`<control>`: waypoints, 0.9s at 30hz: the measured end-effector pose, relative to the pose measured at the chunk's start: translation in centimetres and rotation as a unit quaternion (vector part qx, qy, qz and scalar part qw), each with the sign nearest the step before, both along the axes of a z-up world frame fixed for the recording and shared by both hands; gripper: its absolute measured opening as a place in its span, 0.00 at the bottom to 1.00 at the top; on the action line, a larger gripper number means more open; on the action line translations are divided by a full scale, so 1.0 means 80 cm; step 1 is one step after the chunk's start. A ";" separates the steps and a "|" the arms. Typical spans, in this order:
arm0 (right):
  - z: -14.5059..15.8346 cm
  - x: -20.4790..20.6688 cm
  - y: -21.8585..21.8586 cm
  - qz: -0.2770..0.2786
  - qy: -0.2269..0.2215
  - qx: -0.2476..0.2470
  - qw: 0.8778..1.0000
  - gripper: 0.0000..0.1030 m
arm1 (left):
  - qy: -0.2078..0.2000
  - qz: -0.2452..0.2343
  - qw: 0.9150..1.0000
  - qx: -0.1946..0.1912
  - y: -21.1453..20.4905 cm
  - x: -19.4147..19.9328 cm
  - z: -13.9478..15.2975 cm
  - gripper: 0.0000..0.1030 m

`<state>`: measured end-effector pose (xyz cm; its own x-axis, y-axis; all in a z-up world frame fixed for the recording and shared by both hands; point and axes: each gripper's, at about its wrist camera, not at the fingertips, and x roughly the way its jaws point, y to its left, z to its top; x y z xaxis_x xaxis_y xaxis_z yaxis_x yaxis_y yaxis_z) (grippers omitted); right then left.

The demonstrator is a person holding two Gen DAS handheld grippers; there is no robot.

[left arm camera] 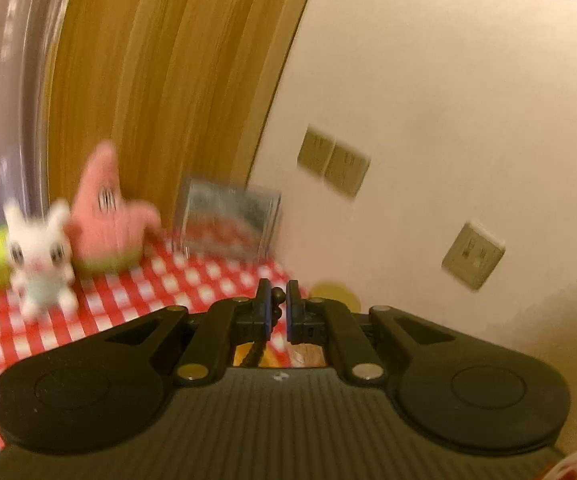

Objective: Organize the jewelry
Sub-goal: 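Lift the wooden bead necklace and lower it into the orange tray, then open the left gripper over the tray and release the necklace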

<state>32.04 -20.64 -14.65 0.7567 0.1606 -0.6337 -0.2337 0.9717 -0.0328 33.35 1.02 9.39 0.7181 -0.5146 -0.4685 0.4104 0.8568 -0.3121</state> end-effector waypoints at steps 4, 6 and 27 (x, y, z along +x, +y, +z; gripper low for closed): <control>-0.001 -0.001 0.000 0.000 0.001 0.000 1.000 0.03 | 0.053 0.002 0.999 -0.004 -0.006 0.011 -0.053 0.05; -0.001 -0.001 0.001 0.001 0.001 0.000 1.000 0.03 | 0.076 0.009 0.997 0.001 -0.010 0.018 -0.078 0.05; -0.007 0.002 -0.003 0.000 0.010 0.004 1.000 0.04 | 0.186 0.020 0.979 0.074 -0.038 0.053 -0.218 0.16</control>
<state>32.24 -20.85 -15.20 0.7438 0.1658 -0.6476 -0.2345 0.9719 -0.0205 37.57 -2.01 -8.04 0.5012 -0.3960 -0.7694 0.2566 0.9172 -0.3049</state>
